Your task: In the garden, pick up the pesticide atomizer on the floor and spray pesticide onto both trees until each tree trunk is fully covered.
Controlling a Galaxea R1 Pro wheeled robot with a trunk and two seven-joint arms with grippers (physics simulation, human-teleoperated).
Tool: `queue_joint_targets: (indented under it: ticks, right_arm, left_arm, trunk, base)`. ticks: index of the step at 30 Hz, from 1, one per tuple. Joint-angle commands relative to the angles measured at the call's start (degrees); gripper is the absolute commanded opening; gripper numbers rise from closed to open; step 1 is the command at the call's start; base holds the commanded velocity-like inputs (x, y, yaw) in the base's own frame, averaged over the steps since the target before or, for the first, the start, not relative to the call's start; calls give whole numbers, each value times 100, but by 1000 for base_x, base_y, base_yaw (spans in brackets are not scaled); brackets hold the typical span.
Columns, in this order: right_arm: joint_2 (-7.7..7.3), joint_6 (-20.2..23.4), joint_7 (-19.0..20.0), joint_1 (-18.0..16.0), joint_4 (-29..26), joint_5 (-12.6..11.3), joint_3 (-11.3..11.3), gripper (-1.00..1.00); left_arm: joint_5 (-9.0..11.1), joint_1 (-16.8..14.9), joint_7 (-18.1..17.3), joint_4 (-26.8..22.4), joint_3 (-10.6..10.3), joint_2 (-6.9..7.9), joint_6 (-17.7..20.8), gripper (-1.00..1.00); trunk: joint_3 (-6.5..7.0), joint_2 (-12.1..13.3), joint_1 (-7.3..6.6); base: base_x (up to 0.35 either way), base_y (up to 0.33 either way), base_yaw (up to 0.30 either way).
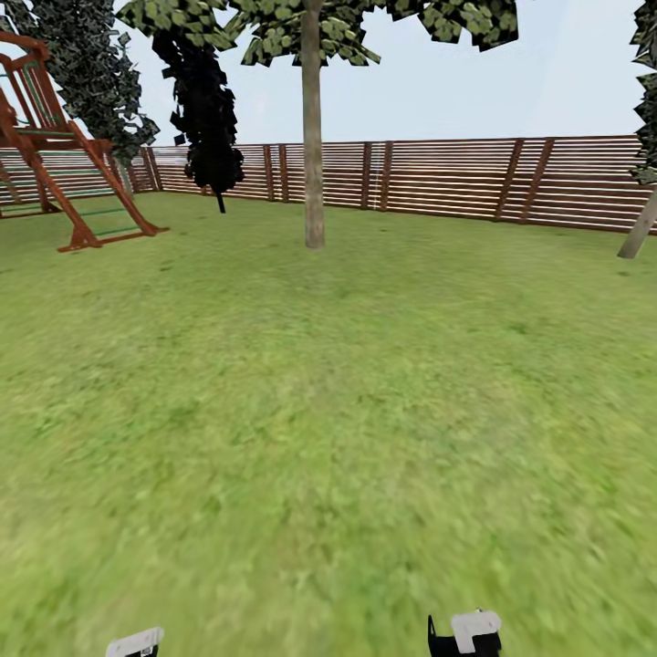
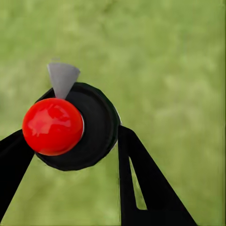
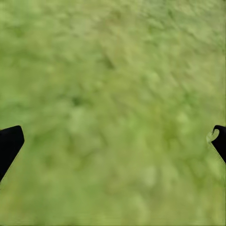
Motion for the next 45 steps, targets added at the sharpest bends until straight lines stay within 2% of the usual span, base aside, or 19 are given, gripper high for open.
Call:
queue_joint_targets:
  ticks: [1,45]
  right_arm:
    - [2,-5,-43,-4,6,60,-21,100]
    - [2,-5,-44,-4,6,60,-24,100]
  left_arm:
    - [7,-4,-28,6,30,0,-20,-100]
    - [5,-4,-28,6,28,0,-22,-100]
  trunk:
    - [-5,-2,3]
    - [-5,-2,3]
  base:
    - [340,0,0]
    - [340,0,0]
